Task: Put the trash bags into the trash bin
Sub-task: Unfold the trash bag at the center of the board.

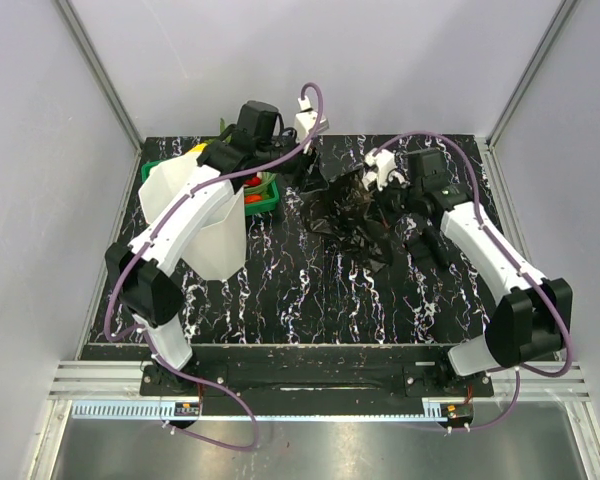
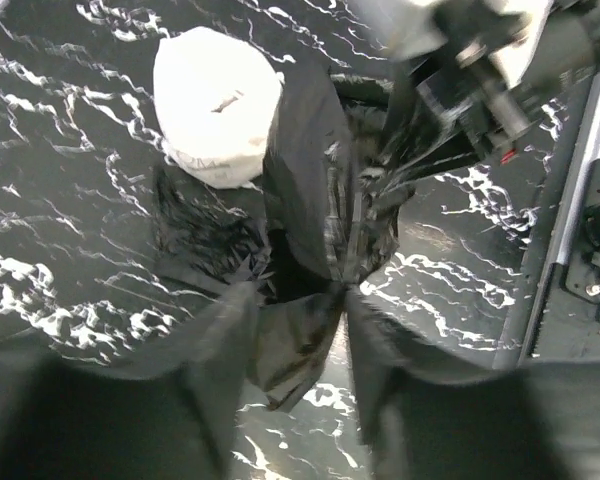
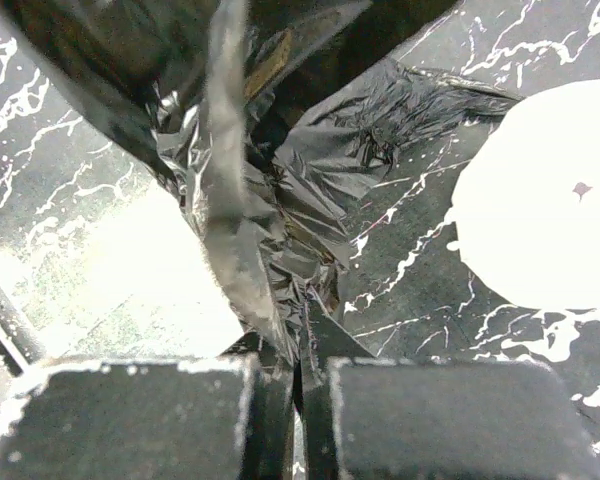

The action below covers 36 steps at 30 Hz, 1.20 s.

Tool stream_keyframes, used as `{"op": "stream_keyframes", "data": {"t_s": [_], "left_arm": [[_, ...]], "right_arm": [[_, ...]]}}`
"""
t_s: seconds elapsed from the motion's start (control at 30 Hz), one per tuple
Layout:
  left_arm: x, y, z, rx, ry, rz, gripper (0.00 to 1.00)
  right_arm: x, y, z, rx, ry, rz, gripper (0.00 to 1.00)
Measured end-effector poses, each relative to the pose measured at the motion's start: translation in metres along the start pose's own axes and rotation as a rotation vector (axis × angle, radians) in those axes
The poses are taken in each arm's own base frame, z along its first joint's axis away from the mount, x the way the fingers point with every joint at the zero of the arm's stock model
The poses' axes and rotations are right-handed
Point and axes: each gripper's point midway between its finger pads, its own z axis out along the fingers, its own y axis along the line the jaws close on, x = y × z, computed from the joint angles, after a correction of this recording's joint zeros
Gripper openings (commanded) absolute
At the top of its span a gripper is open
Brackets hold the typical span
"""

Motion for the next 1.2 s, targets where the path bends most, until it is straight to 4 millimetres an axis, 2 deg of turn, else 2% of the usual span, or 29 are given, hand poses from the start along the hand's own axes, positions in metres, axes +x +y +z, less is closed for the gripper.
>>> {"op": "stream_keyframes", "data": {"t_s": [0.03, 0.07, 0.13, 0.17, 0.4, 0.57, 0.67, 0.8, 0.93, 1.03, 1.1, 1.2], "left_arm": [[0.003, 0.003, 0.000, -0.001, 0.004, -0.005, 0.77], [0.006, 0.005, -0.001, 0.000, 0.006, -0.026, 0.85], [0.007, 0.012, -0.005, 0.002, -0.005, -0.050, 0.97], [0.006, 0.015, -0.007, 0.005, -0.015, -0.060, 0.99], [0.020, 0.030, -0.017, 0.042, -0.060, -0.188, 0.99], [0.027, 0.021, -0.022, 0.070, -0.085, -0.261, 0.99], [0.016, 0.016, -0.023, 0.084, -0.119, -0.263, 0.99], [-0.003, 0.016, -0.033, 0.075, -0.161, -0.256, 0.99], [-0.038, 0.027, -0.058, 0.038, -0.235, -0.241, 0.99], [-0.067, 0.032, -0.079, 0.016, -0.306, -0.202, 0.99], [-0.073, 0.031, -0.082, 0.017, -0.321, -0.197, 0.99], [-0.067, 0.026, -0.075, 0.037, -0.312, -0.216, 0.99]], "right_arm": [[-0.005, 0.000, -0.004, 0.004, -0.005, -0.003, 0.00], [-0.010, 0.001, -0.008, 0.008, -0.010, -0.006, 0.00], [-0.020, 0.001, -0.018, 0.022, -0.019, -0.010, 0.00], [-0.025, 0.001, -0.022, 0.029, -0.023, -0.010, 0.00], [-0.049, -0.001, -0.039, 0.067, -0.035, 0.032, 0.00], [-0.065, -0.010, -0.039, 0.100, -0.034, 0.095, 0.00], [-0.072, -0.018, -0.035, 0.122, -0.028, 0.128, 0.00], [-0.069, -0.026, -0.031, 0.157, -0.001, 0.157, 0.00], [-0.062, -0.030, -0.030, 0.181, 0.026, 0.183, 0.00], [-0.065, -0.034, -0.030, 0.198, 0.033, 0.201, 0.00], [-0.071, -0.037, -0.029, 0.208, 0.028, 0.209, 0.00], [-0.078, -0.040, -0.028, 0.211, 0.024, 0.224, 0.00]]}}
